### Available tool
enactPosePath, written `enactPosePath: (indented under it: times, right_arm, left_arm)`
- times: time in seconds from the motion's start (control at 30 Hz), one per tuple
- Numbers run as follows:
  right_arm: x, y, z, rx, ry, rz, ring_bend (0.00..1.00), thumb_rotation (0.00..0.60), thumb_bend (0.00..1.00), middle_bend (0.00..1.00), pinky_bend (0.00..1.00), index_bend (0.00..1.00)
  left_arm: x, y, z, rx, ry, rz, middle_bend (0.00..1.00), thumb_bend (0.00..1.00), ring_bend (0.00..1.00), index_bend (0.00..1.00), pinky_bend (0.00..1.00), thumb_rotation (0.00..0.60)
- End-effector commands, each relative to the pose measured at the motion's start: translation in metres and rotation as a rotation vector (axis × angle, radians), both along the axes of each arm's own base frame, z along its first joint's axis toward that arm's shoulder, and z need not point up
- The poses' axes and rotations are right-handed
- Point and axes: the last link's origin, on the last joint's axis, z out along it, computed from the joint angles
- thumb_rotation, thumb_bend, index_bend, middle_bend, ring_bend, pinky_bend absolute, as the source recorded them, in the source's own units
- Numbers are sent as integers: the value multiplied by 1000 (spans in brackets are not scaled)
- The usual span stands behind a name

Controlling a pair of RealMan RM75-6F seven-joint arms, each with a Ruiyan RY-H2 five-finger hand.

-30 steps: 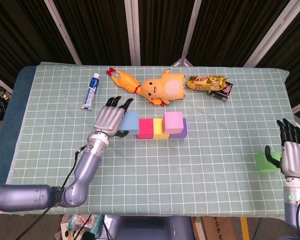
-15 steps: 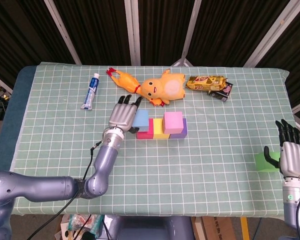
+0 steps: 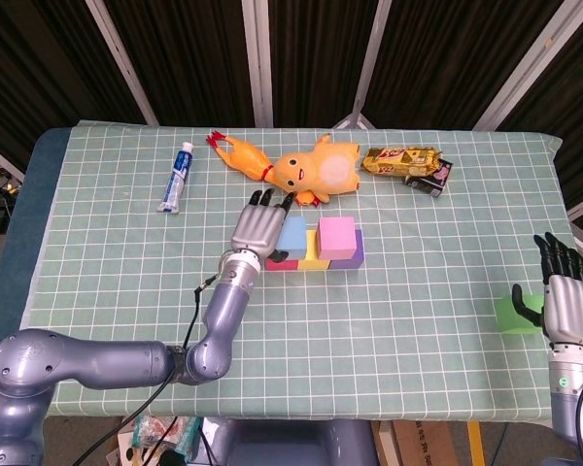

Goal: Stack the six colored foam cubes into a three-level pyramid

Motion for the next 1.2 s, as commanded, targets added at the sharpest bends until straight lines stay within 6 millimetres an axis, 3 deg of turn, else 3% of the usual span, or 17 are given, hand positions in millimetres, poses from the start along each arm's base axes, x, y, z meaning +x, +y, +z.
enactPosePath:
  times: [0.03, 1.2]
  right_arm:
    - [0, 0, 0, 1, -3, -1, 0, 600, 467, 0, 0, 0]
    - [-1, 0, -2, 14, -9, -13, 0, 600, 467, 0, 0, 0]
  left_arm:
    - [1, 0, -2, 0, 4, 0, 424, 363, 33, 0, 30, 600]
    - [12, 3, -17, -9, -12, 0, 424, 363, 33, 0, 30, 600]
